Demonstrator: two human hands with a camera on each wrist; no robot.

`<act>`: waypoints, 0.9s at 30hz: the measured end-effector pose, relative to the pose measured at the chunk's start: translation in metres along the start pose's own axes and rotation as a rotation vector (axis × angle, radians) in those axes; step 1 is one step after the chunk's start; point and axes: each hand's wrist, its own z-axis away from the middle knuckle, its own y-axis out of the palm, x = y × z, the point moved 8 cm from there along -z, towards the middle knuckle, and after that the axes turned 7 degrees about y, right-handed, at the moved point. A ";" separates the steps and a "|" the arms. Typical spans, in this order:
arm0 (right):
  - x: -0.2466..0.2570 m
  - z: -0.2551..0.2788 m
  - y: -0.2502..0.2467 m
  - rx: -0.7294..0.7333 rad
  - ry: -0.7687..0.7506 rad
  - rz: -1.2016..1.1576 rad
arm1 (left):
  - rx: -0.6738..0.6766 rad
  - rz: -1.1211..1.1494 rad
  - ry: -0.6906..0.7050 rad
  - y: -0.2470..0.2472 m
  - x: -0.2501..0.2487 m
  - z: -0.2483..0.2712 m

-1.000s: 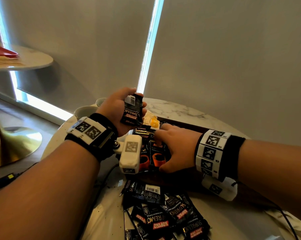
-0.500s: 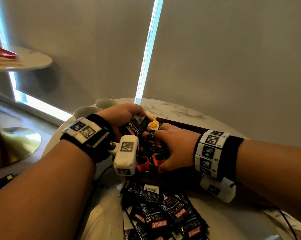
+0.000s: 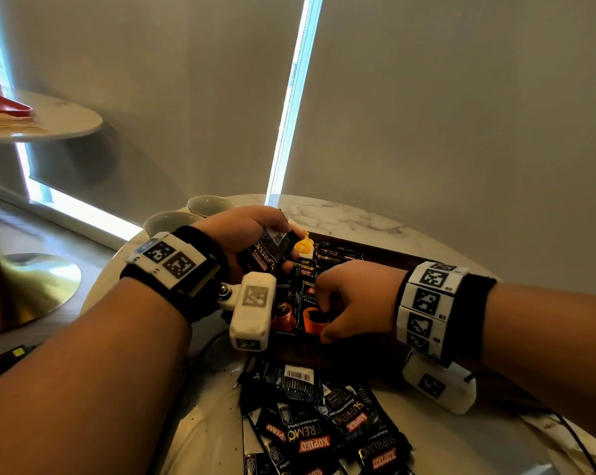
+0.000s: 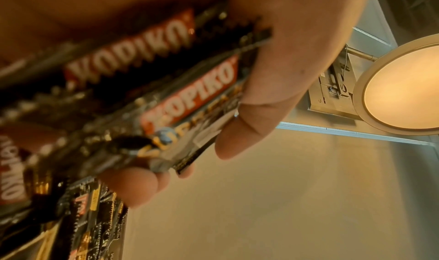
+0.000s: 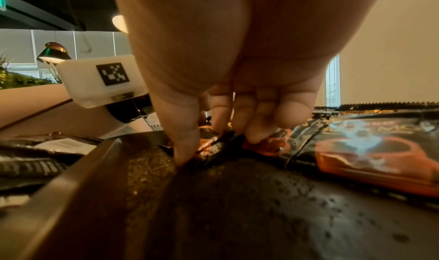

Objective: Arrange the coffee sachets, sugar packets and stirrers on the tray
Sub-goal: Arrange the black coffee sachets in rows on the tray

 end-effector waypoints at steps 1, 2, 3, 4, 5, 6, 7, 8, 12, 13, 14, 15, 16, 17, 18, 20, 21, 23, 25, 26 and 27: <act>0.002 0.000 0.000 0.003 -0.005 -0.006 | -0.003 0.000 0.004 0.000 0.000 0.000; 0.004 -0.001 0.000 0.005 -0.008 -0.011 | -0.005 0.001 0.006 0.000 -0.001 0.001; 0.006 -0.001 -0.001 0.005 -0.015 -0.016 | -0.008 0.002 0.007 0.000 -0.001 0.001; 0.008 -0.002 -0.002 0.004 -0.023 -0.017 | -0.010 0.003 0.006 0.000 -0.001 0.002; 0.010 -0.002 -0.003 0.000 -0.033 -0.016 | -0.012 0.005 0.006 0.001 -0.001 0.002; 0.011 -0.002 -0.003 -0.007 -0.040 -0.016 | -0.015 0.008 0.006 0.000 -0.001 0.002; 0.011 -0.002 -0.004 -0.014 -0.044 -0.017 | -0.019 0.014 0.006 0.000 -0.001 0.002; 0.011 -0.002 -0.005 -0.022 -0.043 -0.019 | -0.022 0.019 0.006 -0.001 -0.001 0.002; 0.004 0.000 -0.010 -0.054 -0.013 -0.090 | -0.023 0.028 0.011 -0.002 -0.001 0.001; 0.002 0.000 -0.011 -0.061 0.000 -0.121 | -0.022 0.029 0.013 -0.002 -0.002 0.002; 0.000 0.001 -0.011 -0.065 0.010 -0.146 | -0.021 0.029 0.013 -0.002 -0.002 0.002; -0.002 0.001 -0.011 -0.068 0.017 -0.166 | -0.021 0.027 0.013 -0.001 -0.002 0.003; -0.003 0.002 -0.011 -0.067 0.022 -0.181 | -0.021 0.025 0.014 -0.001 -0.002 0.003; -0.003 0.002 -0.011 -0.066 0.021 -0.191 | -0.021 0.023 0.015 -0.001 -0.003 0.003; -0.002 0.002 -0.010 -0.064 0.017 -0.198 | -0.019 0.023 0.016 -0.001 -0.003 0.003; -0.001 0.002 -0.011 -0.059 0.014 -0.209 | -0.015 0.017 0.012 -0.002 -0.003 0.004; -0.001 0.003 -0.011 -0.058 0.015 -0.212 | -0.016 0.014 0.012 -0.003 -0.004 0.004; -0.001 0.003 -0.012 -0.056 0.013 -0.215 | -0.014 0.036 0.022 -0.003 -0.005 0.005; -0.002 0.004 -0.013 -0.064 0.010 -0.215 | -0.007 0.093 0.035 -0.003 -0.006 0.005; -0.002 0.004 -0.014 -0.071 0.010 -0.214 | -0.005 0.126 0.039 -0.003 -0.005 0.004; -0.003 0.004 -0.015 -0.077 0.011 -0.215 | -0.009 0.156 0.042 -0.003 -0.005 0.004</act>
